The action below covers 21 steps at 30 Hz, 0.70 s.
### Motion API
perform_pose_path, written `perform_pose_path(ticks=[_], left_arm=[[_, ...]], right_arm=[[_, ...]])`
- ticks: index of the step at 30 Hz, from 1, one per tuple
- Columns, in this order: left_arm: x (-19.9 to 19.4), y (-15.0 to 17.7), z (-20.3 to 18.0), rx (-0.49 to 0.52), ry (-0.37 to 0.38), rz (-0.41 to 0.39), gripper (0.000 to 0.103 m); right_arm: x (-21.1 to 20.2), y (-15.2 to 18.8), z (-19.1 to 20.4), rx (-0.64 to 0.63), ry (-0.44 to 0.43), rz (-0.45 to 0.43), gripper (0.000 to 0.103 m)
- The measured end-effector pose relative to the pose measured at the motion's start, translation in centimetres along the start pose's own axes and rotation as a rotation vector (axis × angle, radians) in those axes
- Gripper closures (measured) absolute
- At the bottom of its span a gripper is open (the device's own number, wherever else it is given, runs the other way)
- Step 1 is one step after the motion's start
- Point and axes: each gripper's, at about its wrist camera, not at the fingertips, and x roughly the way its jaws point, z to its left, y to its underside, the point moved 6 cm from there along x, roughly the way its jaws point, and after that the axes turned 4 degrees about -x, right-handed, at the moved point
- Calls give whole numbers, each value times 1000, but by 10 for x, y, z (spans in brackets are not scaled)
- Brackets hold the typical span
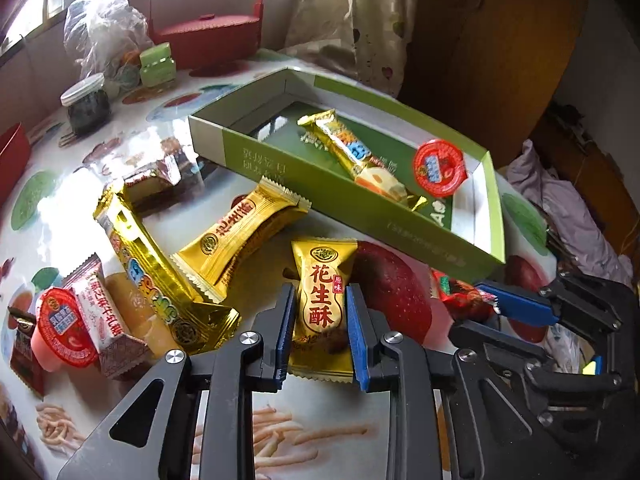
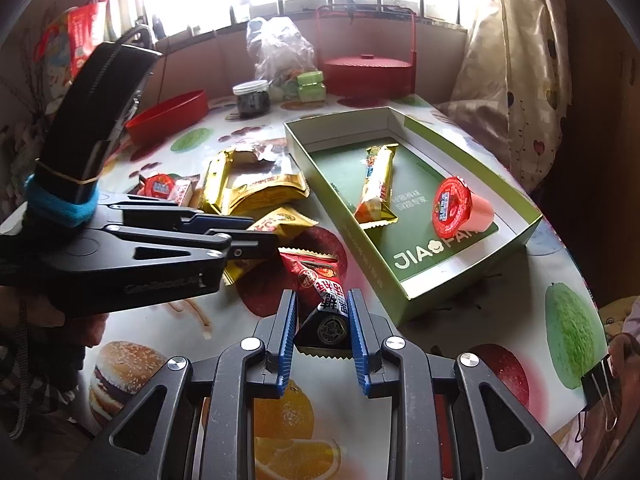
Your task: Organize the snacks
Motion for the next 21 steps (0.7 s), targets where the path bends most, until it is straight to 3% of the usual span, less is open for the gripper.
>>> perform_pose_path(ticks=[9,21], left_arm=[[-1,-1,1,7,-38,-20,79],[-28,-8,4,-15,-23,-74,80]], right_arm=[[-1,0,-3,5,-2,-5,79],[-4,-9,-1,-1,-5,-28,79]])
